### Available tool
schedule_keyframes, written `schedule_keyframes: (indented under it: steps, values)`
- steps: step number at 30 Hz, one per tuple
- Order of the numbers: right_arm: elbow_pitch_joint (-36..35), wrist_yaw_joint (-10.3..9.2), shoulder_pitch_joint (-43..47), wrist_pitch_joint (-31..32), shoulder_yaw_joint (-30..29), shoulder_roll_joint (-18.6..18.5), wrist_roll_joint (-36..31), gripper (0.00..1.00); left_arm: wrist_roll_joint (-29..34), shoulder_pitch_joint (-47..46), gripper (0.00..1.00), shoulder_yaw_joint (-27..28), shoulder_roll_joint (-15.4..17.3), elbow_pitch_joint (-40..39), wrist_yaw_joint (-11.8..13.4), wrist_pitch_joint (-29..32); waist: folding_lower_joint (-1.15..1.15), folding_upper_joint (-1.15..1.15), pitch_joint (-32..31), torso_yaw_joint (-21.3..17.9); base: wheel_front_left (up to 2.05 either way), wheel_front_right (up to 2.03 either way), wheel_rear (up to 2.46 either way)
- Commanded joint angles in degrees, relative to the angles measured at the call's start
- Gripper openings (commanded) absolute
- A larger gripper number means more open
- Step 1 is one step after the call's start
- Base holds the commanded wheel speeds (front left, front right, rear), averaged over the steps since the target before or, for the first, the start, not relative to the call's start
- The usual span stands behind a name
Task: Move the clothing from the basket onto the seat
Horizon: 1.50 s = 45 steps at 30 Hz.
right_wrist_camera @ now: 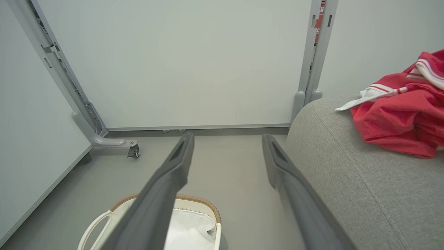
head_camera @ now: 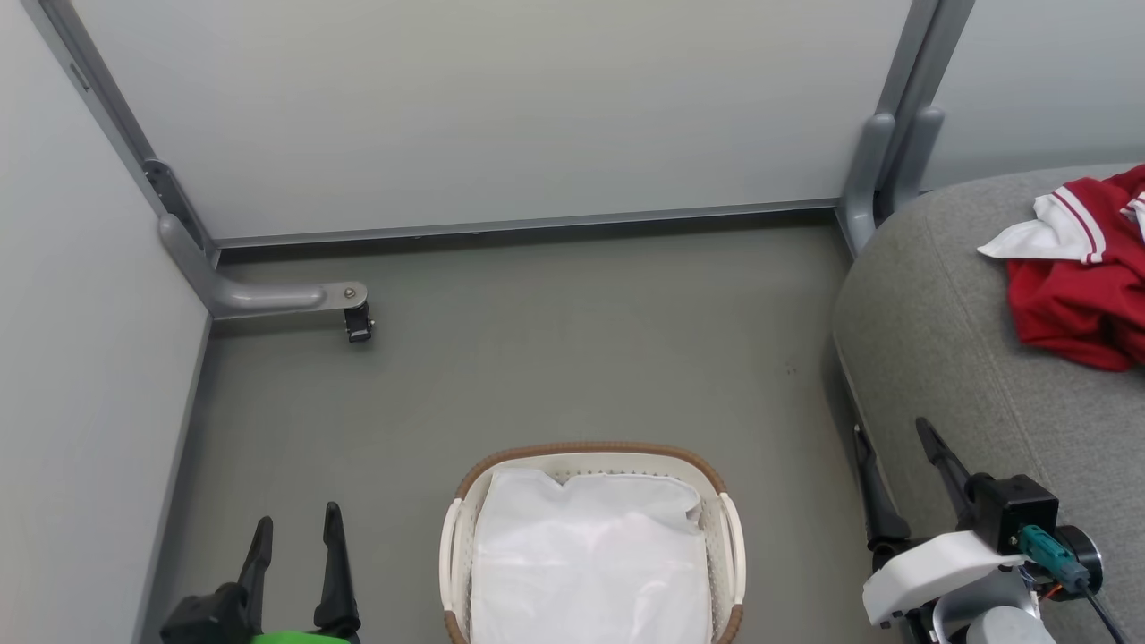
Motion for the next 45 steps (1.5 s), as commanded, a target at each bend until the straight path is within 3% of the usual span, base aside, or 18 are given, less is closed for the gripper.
schedule_keyframes:
  steps: [1,9,10,14,45]
  values:
    - [0.0,-0.08,0.5,-0.1,0.1,-0.2,0.2,1.00,0.6,-0.2,1.00,0.2,-0.1,0.2,-0.3,0.0,0.00,0.00,0.1,0.0,0.00,0.00,0.00]
    - [0.1,-0.08,0.3,-0.1,0.4,-0.2,0.5,1.00,1.6,-1.1,1.00,0.7,-0.4,0.9,-0.7,0.0,0.00,0.00,0.6,0.0,0.00,0.00,0.00]
    - [0.0,0.00,0.0,0.0,0.3,0.0,0.2,0.00,1.0,-0.2,0.00,0.4,-0.3,0.8,-0.4,0.0,0.00,0.00,0.6,0.1,0.00,0.00,0.00]
    - [1.7,0.00,0.7,0.2,0.2,0.3,0.6,0.00,0.5,-0.1,0.00,0.2,-0.3,2.6,-0.4,0.1,0.00,0.00,0.6,0.0,0.00,0.00,0.00]
    - [0.1,-0.02,-0.7,8.2,-2.6,0.1,31.2,0.00,-26.3,-4.6,0.00,4.8,-0.7,1.9,-2.9,8.2,0.00,0.00,0.4,-0.6,0.00,0.00,0.00]
